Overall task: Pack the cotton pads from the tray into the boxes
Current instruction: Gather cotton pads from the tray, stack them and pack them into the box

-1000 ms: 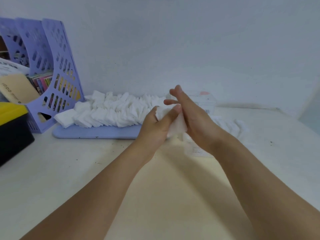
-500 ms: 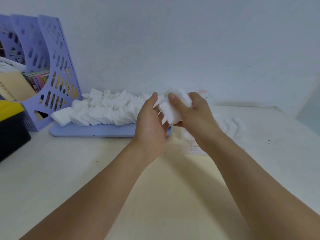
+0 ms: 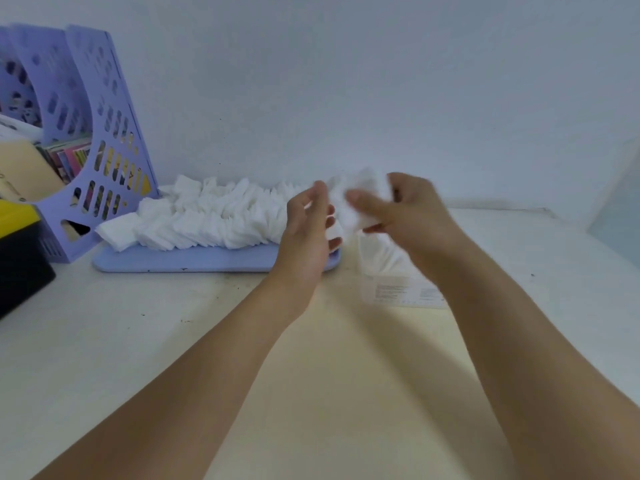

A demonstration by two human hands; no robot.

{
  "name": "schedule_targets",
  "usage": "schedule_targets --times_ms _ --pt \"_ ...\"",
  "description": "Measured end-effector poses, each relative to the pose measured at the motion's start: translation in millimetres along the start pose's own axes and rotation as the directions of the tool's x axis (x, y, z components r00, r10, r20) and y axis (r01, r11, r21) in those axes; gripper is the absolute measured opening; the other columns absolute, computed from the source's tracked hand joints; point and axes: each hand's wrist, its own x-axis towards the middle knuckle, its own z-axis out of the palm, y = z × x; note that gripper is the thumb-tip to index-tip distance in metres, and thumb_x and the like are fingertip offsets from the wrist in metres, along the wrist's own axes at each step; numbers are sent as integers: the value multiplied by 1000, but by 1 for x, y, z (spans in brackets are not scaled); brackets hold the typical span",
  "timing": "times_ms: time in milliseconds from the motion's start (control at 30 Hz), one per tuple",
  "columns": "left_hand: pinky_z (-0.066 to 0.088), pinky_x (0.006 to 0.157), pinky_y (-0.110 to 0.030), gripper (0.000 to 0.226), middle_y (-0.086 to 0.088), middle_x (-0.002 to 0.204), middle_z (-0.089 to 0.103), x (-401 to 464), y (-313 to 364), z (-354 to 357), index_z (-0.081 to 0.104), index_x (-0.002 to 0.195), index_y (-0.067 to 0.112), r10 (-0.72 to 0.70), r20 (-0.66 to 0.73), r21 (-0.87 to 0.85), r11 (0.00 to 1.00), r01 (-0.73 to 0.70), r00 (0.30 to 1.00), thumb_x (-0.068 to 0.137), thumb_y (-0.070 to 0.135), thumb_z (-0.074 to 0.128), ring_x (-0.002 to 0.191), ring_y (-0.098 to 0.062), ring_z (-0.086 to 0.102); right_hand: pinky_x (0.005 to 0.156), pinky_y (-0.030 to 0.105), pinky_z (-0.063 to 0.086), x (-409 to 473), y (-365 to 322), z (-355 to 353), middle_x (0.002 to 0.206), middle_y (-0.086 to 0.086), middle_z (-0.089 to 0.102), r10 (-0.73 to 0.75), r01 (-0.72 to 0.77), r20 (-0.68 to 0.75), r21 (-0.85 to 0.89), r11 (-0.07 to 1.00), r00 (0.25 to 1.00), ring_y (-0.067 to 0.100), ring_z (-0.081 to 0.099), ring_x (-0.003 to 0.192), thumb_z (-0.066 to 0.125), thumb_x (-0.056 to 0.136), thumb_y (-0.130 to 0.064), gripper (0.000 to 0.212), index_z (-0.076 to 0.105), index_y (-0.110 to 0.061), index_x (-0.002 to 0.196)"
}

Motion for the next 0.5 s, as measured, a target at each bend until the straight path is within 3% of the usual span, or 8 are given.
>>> schedule_targets --times_ms 67,133,267,367,500 --pt "45 88 -8 47 7 122 55 1 -9 -5 43 136 26 234 93 385 888 -252 968 95 40 64 117 -6 54 72 27 61 5 -7 -25 100 14 76 125 -101 -71 271 957 990 23 76 91 75 90 -15 25 69 4 106" --pt "40 82 -4 64 9 126 50 4 -20 -11 40 136 30 301 194 551 753 -358 933 85 39 77 118 -6 48 66 24 61 6 -10 -40 100 13 76 252 -228 -11 393 891 968 22 76 85 74 90 -16 25 70 2 106" --pt "43 92 -25 75 15 122 53 10 -35 -19 41 134 33 273 287 624 674 -395 918 74 50 83 119 -11 49 40 19 48 8 -1 -40 90 16 72 434 -459 185 120 880 882 15 61 53 67 93 -31 29 67 -8 111" --pt "47 91 -27 74 16 118 54 13 -40 -18 40 132 34 229 308 619 689 -378 923 74 48 85 113 -11 52 38 19 39 14 4 -35 89 16 74 455 -459 233 -41 887 859 13 49 48 64 93 -36 34 67 -11 116" --pt "48 89 -27 69 20 116 55 14 -44 -18 39 127 38 207 308 601 714 -359 928 76 45 84 111 -10 54 41 23 40 21 4 -34 86 16 75 458 -403 203 -261 877 865 15 51 47 63 93 -40 37 69 -9 113"
